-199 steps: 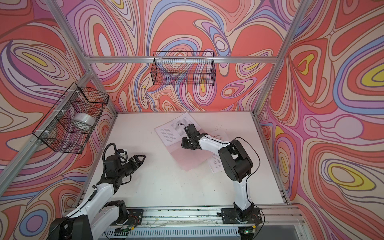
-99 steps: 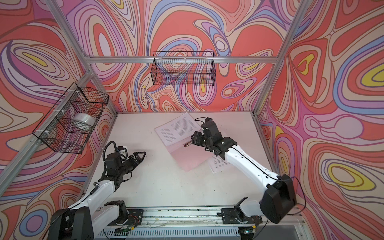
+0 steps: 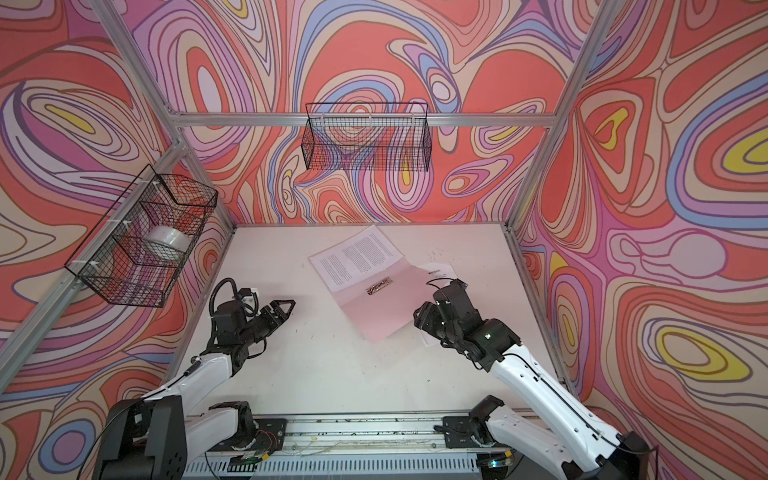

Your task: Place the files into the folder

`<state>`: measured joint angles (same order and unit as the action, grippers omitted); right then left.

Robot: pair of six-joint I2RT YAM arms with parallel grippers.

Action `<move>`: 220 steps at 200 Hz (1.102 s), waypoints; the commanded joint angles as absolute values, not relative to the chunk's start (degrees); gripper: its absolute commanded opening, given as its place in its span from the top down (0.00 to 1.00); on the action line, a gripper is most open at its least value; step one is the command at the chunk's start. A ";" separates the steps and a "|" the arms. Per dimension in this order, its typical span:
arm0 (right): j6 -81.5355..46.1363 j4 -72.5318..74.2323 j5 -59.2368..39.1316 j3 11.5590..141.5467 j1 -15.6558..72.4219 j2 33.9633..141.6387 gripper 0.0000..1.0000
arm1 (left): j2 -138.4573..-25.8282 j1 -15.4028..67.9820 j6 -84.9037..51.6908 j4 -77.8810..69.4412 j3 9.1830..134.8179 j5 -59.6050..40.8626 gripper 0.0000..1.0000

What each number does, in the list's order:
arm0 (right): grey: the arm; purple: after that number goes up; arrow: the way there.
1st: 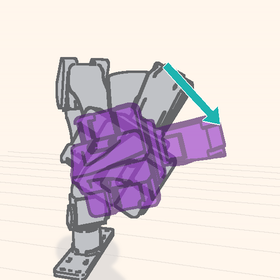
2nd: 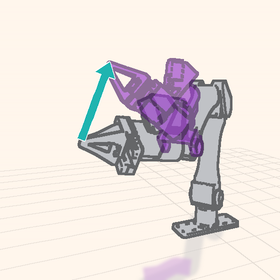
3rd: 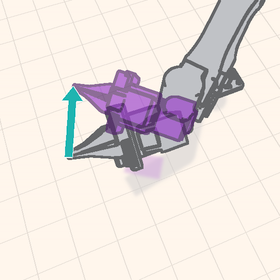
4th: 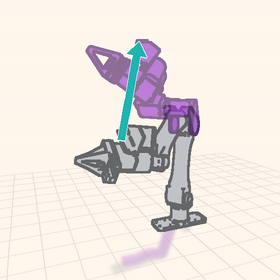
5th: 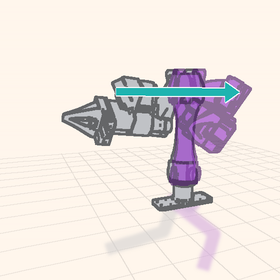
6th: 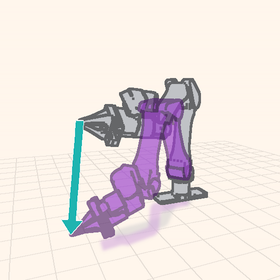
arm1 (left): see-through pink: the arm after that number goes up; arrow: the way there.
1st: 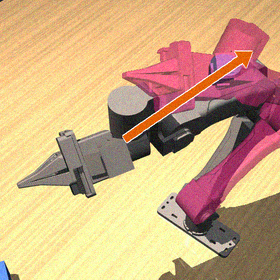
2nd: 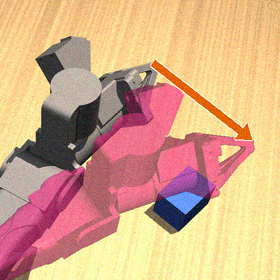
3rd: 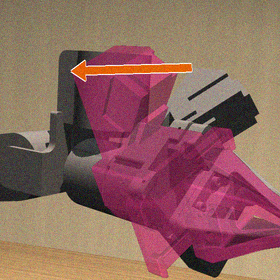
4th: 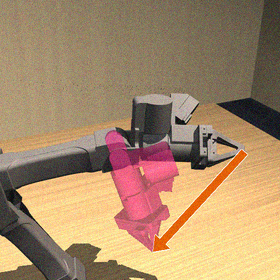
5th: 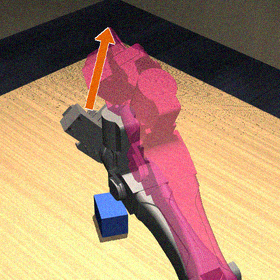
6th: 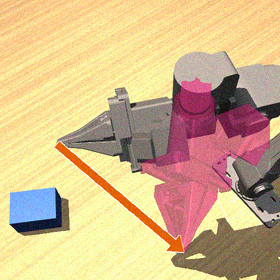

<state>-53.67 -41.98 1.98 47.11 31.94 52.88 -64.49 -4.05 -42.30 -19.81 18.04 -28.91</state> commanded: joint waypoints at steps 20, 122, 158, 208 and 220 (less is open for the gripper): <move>-56.67 -32.20 1.19 42.52 31.91 59.68 0.34 | -61.97 -3.69 -41.95 -19.37 19.26 -29.18 0.22; -58.33 -9.99 -1.41 40.08 30.94 74.44 0.34 | -60.93 -3.64 -41.74 -18.46 18.59 -29.15 0.22; -62.40 -1.31 -3.39 36.71 30.68 75.03 0.37 | -60.50 -3.60 -41.76 -18.19 18.54 -29.18 0.23; -62.57 1.89 -6.89 36.29 30.58 78.00 0.48 | -60.06 -3.60 -41.84 -18.07 18.12 -29.00 0.23; -62.73 2.55 -7.69 36.19 30.50 78.69 0.52 | -59.26 -3.60 -41.77 -17.64 17.97 -28.75 0.23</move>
